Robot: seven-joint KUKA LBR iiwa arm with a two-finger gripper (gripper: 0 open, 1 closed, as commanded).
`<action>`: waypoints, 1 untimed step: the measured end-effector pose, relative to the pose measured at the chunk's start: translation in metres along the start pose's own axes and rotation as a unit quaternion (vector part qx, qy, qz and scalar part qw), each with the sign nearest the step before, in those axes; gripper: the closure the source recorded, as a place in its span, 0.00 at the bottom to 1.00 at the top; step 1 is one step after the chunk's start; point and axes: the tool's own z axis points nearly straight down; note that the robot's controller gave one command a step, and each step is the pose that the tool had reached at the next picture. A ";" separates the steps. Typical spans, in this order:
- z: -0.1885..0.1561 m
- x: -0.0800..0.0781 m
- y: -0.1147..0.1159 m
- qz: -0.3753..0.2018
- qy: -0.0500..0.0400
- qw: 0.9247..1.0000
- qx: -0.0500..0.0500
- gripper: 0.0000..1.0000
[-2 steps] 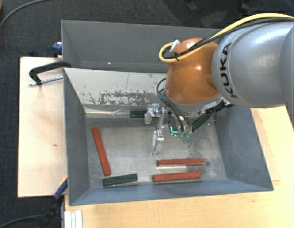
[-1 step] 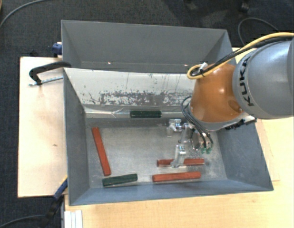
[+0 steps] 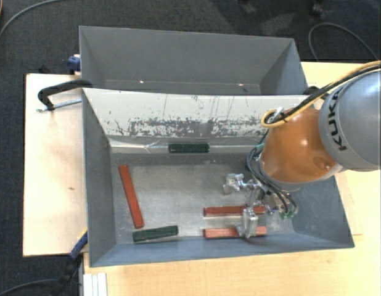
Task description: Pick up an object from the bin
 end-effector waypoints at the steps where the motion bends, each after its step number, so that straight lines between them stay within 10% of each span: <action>1: 0.000 0.001 0.001 0.000 0.001 1.000 -0.001 1.00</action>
Offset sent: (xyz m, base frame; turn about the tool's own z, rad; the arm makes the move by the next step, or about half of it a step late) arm 0.0000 0.0000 0.0000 0.0000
